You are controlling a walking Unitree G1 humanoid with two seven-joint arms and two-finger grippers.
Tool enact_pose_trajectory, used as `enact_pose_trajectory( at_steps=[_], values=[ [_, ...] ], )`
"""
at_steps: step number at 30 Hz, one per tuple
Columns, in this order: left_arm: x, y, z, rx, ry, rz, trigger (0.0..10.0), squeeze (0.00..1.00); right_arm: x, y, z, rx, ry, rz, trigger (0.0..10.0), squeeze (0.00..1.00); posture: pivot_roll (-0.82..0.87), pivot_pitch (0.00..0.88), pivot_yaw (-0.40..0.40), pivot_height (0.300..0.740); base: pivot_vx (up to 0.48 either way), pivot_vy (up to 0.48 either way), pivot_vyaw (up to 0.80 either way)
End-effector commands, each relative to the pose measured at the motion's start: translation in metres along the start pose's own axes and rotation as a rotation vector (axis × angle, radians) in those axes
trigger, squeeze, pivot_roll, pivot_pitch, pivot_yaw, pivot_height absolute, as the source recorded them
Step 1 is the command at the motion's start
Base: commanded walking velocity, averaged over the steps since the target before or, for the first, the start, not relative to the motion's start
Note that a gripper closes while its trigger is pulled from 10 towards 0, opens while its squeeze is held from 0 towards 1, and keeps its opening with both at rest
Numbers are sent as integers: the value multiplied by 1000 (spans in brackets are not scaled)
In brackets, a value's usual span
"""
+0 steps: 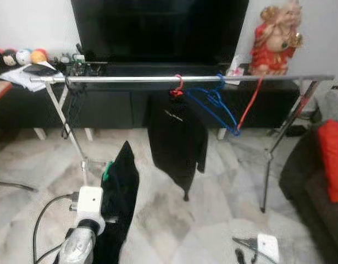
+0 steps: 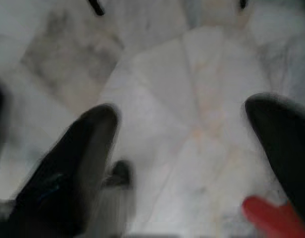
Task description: Hang hanger
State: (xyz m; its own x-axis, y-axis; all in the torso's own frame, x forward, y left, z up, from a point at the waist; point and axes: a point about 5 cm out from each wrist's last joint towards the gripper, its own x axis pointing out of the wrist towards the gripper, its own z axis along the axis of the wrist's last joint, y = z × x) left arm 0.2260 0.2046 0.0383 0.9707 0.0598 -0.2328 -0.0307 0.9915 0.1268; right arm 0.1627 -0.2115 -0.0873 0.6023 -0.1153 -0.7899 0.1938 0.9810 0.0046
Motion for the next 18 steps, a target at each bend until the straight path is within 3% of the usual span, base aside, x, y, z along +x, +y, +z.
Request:
enact_pose_trajectory(
  at_steps=[1, 18],
  values=[
    [3, 3, 11, 17, -55, 25, 10000, 0, 0, -4, 2, 4, -5, -8, 10000, 0, -22, 0, -44, 740, 0, 0, 0],
    [2, 28, 10, -136, -56, 194, 10000, 0, 0, -5, 2, -15, -2, 5, 10000, 0, -20, 0, -51, 740, 0, 0, 0]
  ],
)
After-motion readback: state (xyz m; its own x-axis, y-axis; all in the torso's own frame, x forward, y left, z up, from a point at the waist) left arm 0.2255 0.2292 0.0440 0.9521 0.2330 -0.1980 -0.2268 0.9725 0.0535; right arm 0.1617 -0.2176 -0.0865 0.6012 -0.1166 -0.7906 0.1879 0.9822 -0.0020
